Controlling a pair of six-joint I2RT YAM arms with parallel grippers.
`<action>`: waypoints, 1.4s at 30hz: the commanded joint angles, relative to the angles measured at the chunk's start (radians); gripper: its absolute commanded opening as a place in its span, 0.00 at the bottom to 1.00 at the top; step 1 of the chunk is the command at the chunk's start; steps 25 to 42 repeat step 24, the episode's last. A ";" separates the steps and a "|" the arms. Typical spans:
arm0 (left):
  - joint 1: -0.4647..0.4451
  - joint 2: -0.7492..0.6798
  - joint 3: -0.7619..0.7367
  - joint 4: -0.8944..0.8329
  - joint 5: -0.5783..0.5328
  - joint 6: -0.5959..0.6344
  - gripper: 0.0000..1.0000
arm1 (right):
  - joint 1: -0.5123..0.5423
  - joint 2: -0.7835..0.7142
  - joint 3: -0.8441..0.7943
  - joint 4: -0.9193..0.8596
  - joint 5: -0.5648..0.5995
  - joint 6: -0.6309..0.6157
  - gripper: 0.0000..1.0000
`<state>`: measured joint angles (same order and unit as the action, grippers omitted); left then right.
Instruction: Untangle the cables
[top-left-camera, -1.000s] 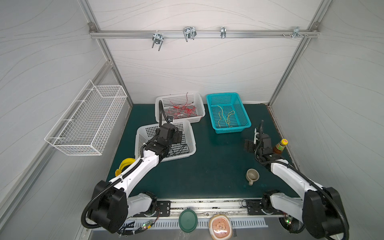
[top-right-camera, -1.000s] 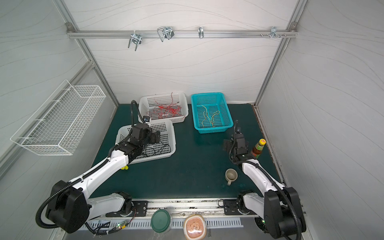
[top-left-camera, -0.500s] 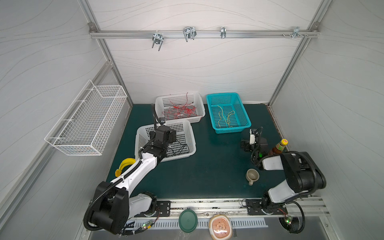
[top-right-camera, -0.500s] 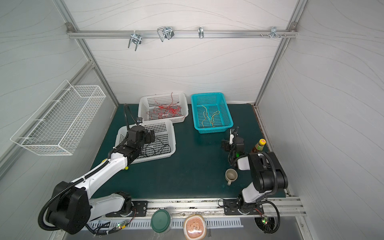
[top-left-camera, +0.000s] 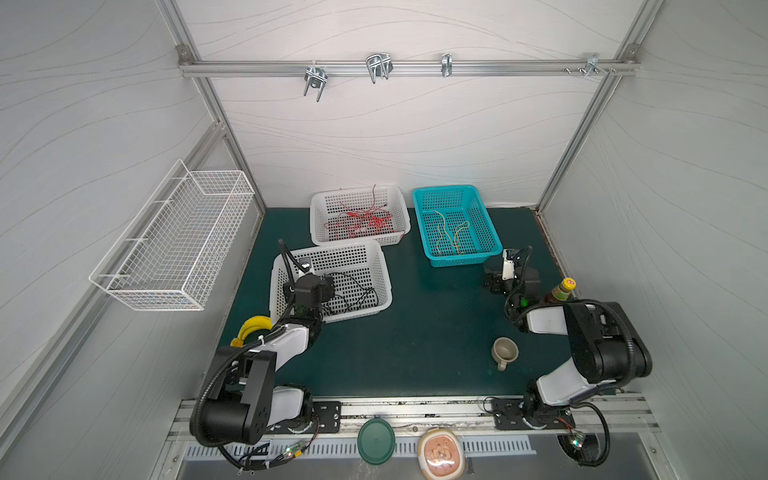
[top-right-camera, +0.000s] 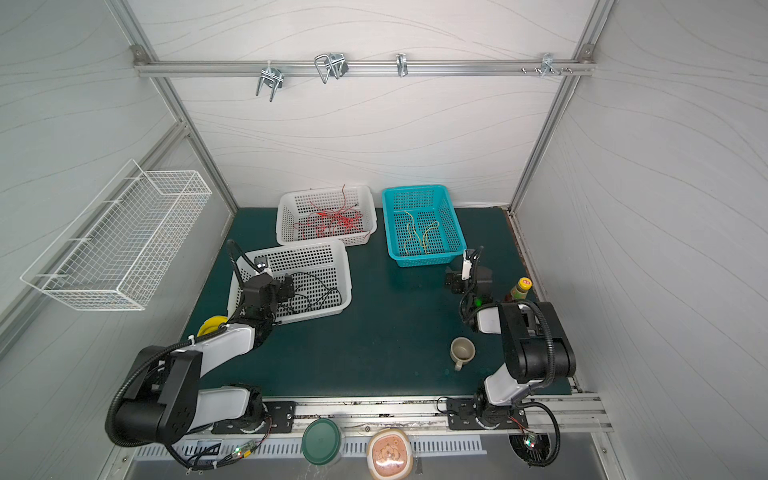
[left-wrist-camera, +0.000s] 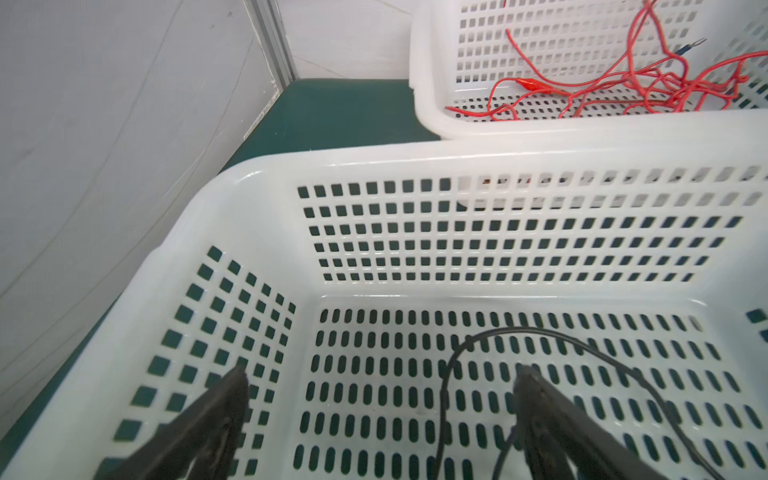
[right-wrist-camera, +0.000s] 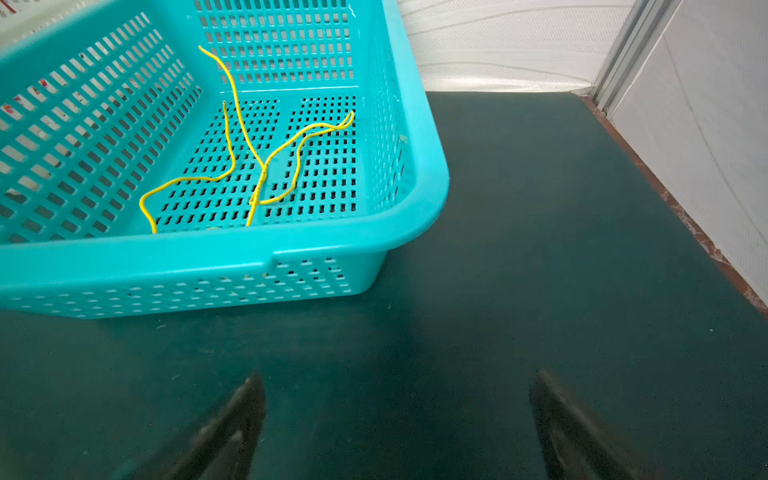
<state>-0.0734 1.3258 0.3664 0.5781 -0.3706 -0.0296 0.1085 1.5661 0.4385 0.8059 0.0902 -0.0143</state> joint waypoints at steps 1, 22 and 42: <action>0.036 0.079 0.002 0.228 0.069 -0.006 1.00 | -0.004 0.004 0.006 -0.017 -0.020 0.003 0.99; 0.066 0.228 0.047 0.281 0.075 -0.033 1.00 | -0.016 0.009 0.017 -0.031 -0.081 -0.006 0.99; 0.067 0.227 0.045 0.282 0.075 -0.032 1.00 | -0.016 0.007 0.016 -0.031 -0.080 -0.006 0.99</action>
